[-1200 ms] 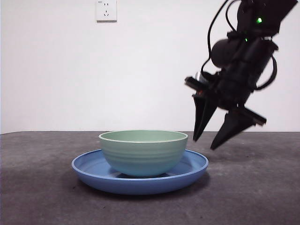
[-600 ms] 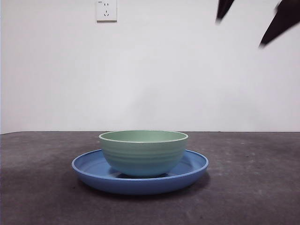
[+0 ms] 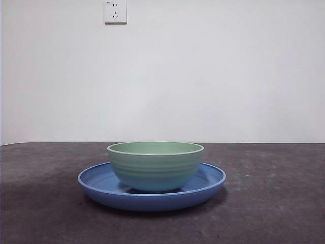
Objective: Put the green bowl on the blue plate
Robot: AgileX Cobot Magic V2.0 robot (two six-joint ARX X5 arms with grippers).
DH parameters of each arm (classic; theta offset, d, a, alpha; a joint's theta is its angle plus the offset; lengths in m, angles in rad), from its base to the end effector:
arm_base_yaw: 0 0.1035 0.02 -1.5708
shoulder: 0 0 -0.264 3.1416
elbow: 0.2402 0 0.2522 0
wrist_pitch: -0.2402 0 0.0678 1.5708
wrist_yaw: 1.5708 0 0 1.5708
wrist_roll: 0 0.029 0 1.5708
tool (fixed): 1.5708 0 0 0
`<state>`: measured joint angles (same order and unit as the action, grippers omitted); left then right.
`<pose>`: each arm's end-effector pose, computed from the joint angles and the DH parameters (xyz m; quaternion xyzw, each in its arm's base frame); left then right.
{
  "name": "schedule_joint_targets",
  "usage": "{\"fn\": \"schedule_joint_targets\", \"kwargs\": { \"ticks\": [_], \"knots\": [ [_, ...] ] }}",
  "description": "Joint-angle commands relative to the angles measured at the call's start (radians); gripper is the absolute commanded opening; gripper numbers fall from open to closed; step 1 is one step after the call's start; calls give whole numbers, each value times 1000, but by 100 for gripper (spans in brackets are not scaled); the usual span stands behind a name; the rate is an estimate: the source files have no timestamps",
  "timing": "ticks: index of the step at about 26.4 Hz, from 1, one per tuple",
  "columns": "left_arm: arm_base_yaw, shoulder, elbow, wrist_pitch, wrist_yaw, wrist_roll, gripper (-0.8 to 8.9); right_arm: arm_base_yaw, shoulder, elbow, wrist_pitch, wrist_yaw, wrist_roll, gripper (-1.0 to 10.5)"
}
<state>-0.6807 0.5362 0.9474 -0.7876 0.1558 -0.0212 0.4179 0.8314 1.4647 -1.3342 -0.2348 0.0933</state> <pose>0.0619 -0.0559 0.3558 0.0390 0.1849 -0.3971 0.8981 0.0680 0.0376 0.4300 0.0101 0.3555 0.2848 0.8901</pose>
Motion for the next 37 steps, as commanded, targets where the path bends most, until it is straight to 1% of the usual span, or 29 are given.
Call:
{"fn": "schedule_joint_targets", "kwargs": {
  "ticks": [1, 4, 7, 8, 9, 10, 11, 12, 15, 30, 34, 35, 36, 37],
  "knots": [
    [-5, 5, 13, 11, 1, -6, 598, 5, -27, -20, -40, 0, -4, 599],
    [-5, 5, 13, 18, 1, -6, 598, 5, -66, -66, -48, -9, 3, 599],
    [-5, 5, 13, 18, 1, -6, 588, 5, -77, -72, -47, -31, 8, 586],
    [-5, 5, 13, 18, 1, -6, 548, 5, -77, -72, -48, -31, 12, 494],
    [-5, 5, 13, 18, 2, -6, 327, 5, -77, -72, -50, -31, 11, 212],
    [-5, 5, 13, 18, 2, -6, 74, 5, -77, -72, -50, -32, 12, -3],
    [-5, 5, 13, 18, 2, -10, 8, 5, -77, -72, -49, -33, 12, 18],
    [-5, 5, 13, 20, 2, -11, 34, 5, -77, -72, -48, -41, 11, 19],
    [-5, 5, 13, 21, 2, -18, 32, 5, -77, -71, -45, -56, 11, 19],
    [2, 5, 12, 23, 0, -17, 32, 5, -77, -70, -44, -53, 11, 19],
    [84, -3, 10, 20, 6, -4, 32, 5, -77, -70, -43, -53, 11, 19],
    [120, -7, 6, 26, 6, 21, 32, 5, -77, -70, -43, -53, 11, 19],
    [161, -11, -2, 33, 1, 25, 32, 5, -77, -70, -43, -53, 10, 19],
    [199, -16, -13, 39, 0, 6, 32, 5, -77, -70, -43, -53, 10, 19]
  ]
}}
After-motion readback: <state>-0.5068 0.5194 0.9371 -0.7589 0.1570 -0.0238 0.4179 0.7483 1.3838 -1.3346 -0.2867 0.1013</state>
